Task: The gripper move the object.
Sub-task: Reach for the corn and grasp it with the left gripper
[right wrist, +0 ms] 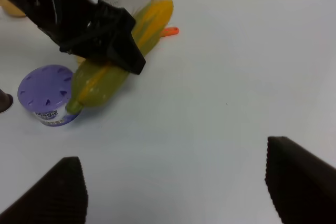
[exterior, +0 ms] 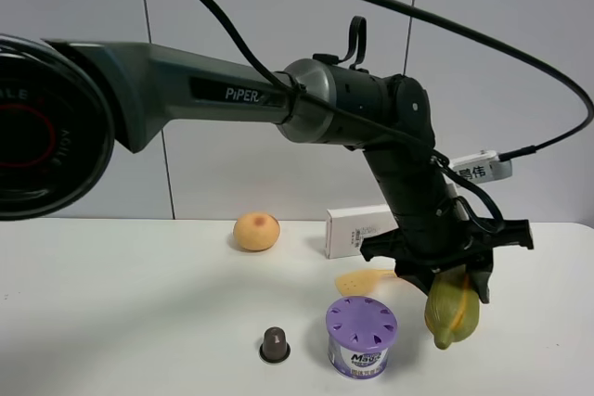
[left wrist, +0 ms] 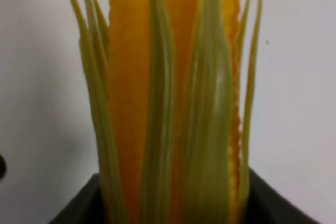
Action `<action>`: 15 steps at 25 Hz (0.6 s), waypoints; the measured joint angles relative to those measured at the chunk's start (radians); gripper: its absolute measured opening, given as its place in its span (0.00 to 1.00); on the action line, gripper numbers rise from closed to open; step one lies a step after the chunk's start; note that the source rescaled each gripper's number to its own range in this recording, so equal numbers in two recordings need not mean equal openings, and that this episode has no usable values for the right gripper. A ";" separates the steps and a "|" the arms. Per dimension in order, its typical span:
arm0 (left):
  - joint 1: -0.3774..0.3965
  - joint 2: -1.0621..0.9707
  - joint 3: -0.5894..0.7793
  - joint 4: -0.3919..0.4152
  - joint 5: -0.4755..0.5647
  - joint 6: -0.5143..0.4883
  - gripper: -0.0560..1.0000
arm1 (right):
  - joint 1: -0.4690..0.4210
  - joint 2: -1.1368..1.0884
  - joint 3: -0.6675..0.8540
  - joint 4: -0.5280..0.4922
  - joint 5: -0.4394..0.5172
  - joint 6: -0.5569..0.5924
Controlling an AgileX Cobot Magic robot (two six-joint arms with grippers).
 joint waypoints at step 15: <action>-0.033 0.000 0.000 0.177 0.032 0.000 0.06 | 0.000 0.000 0.000 0.000 0.000 0.000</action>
